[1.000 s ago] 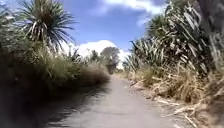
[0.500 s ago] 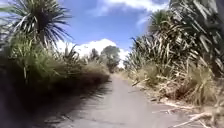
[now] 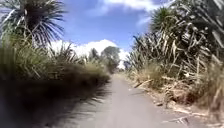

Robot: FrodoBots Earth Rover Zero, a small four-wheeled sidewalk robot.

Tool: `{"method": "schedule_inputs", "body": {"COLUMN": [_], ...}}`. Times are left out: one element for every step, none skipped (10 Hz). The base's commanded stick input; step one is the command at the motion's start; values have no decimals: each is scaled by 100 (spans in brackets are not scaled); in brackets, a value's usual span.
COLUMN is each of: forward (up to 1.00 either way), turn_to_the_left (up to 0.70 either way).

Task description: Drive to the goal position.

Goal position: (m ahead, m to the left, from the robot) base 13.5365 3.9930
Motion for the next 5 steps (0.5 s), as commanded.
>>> {"method": "schedule_inputs", "body": {"forward": [70, 70, 70, 70, 70], "turn_to_the_left": [0, 0, 0, -6, -10]}}
